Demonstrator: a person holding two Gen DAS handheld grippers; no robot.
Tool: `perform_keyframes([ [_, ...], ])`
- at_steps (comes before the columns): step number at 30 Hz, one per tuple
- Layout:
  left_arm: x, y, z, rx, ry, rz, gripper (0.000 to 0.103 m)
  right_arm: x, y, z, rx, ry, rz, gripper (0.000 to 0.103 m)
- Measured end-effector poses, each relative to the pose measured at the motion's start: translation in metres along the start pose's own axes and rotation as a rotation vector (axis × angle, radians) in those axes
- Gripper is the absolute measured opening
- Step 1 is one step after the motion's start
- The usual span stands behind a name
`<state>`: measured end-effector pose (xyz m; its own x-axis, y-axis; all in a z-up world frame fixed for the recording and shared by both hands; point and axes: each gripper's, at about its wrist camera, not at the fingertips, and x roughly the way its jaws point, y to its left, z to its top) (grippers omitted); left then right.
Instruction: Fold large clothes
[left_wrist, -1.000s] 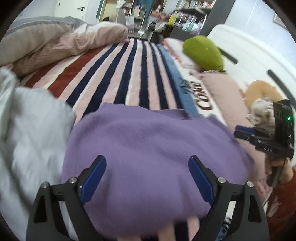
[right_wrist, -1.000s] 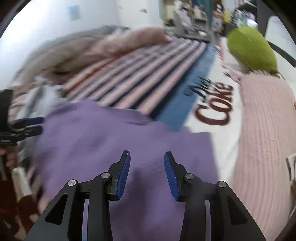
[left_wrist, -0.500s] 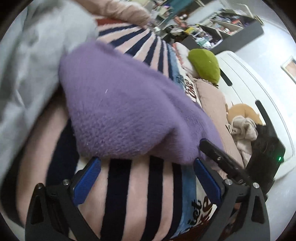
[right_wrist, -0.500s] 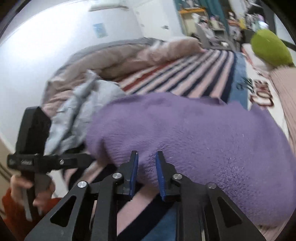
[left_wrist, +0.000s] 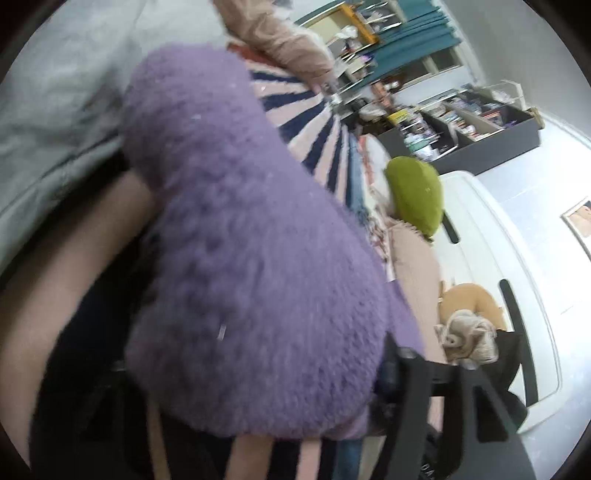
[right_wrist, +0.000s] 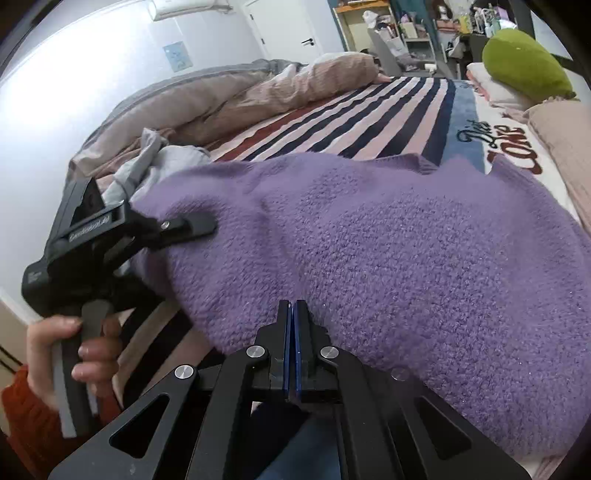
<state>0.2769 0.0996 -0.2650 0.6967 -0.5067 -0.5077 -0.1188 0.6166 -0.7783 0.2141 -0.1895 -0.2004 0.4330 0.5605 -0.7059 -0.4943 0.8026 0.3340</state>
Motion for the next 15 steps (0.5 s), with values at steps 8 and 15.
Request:
perform_keyframes([
  [8, 0.003, -0.115, -0.019, 0.444, 0.01, -0.095, 0.04, -0.021, -0.002, -0.005, 0.004, -0.022, 0.1, 0.0],
  [15, 0.071, -0.165, -0.065, 0.574, 0.2, -0.261, 0.048, -0.107, -0.073, 0.004, 0.129, -0.151, -0.02, 0.022],
])
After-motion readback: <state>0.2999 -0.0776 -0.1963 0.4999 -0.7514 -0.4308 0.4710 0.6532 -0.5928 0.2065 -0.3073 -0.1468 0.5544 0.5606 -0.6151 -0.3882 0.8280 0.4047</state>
